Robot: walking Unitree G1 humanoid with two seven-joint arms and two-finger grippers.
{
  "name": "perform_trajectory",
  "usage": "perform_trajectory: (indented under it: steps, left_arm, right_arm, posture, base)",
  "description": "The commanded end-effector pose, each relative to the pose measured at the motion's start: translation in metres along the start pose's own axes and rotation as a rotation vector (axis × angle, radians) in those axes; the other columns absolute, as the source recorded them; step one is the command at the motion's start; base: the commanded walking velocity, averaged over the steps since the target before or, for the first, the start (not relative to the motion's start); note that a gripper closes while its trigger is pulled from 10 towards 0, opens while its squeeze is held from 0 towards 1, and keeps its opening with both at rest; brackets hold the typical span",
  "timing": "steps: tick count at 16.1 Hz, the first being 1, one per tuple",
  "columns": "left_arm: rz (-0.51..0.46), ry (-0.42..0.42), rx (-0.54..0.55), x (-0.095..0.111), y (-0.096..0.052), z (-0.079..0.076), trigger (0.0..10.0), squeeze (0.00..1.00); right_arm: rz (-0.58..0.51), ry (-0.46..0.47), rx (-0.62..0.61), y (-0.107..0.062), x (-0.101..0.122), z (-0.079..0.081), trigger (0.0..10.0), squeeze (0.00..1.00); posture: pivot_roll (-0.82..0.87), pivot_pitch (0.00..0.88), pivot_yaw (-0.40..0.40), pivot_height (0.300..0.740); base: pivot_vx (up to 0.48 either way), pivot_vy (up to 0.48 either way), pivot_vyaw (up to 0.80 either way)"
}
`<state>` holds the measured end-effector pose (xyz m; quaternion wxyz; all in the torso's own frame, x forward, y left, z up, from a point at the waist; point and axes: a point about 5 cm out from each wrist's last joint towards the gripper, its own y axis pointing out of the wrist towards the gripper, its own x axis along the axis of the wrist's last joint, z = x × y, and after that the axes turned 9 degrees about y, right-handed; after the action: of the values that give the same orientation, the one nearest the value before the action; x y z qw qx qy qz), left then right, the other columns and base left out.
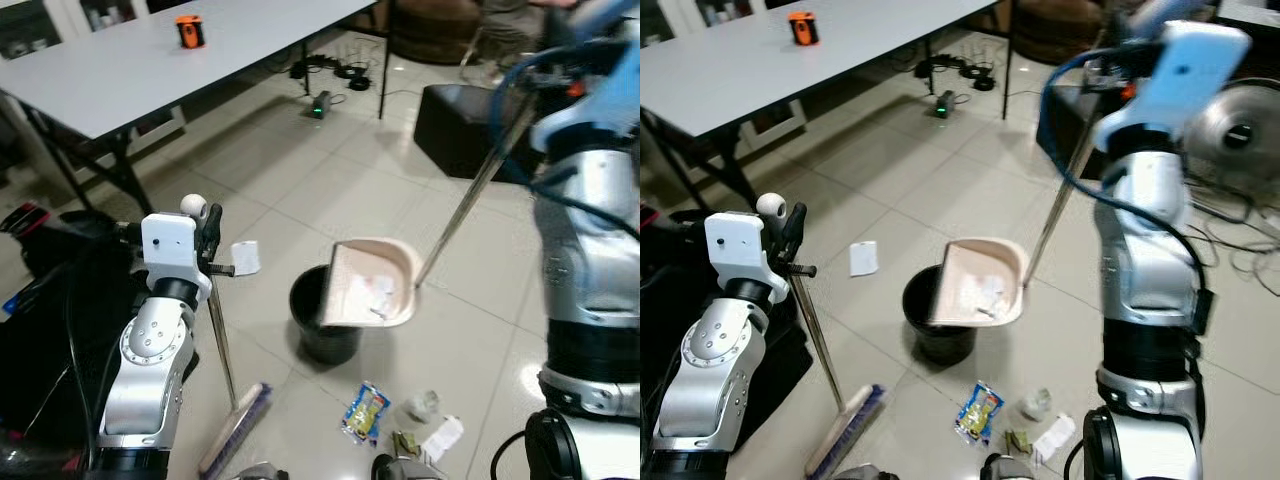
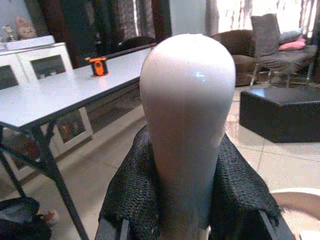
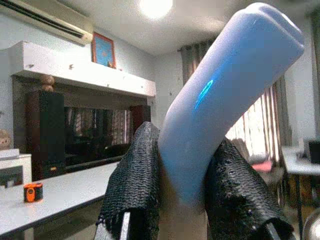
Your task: Sweep floor
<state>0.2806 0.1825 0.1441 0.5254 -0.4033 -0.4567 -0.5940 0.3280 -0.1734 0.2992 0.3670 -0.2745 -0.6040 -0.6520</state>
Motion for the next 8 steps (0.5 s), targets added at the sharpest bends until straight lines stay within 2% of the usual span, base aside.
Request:
perform_trajectory:
  steps: [1, 5, 8]
  left_arm:
    - [-0.050, 0.012, 0.019, 0.011, 0.001, 0.005, 10.0, 0.00]
    - [-0.040, 0.024, 0.024, 0.012, -0.005, 0.009, 10.0, 0.00]
    - [-0.029, 0.033, 0.031, 0.014, -0.014, 0.014, 10.0, 0.00]
  right_arm:
    - [-0.093, -0.019, 0.081, 0.006, 0.011, 0.016, 10.0, 0.00]
    - [-0.133, -0.065, 0.161, 0.012, -0.004, 0.033, 10.0, 0.00]
    - [-0.169, -0.050, 0.125, 0.020, -0.009, 0.033, 10.0, 0.00]
  posture:
    - [-0.03, 0.092, 0.048, 0.740]
    - [-0.01, 0.120, 0.049, 0.740]
    - [0.03, 0.162, 0.051, 0.740]
  base:
    - [0.000, 0.000, 0.00]
    - [0.000, 0.000, 0.00]
    - [0.000, 0.000, 0.00]
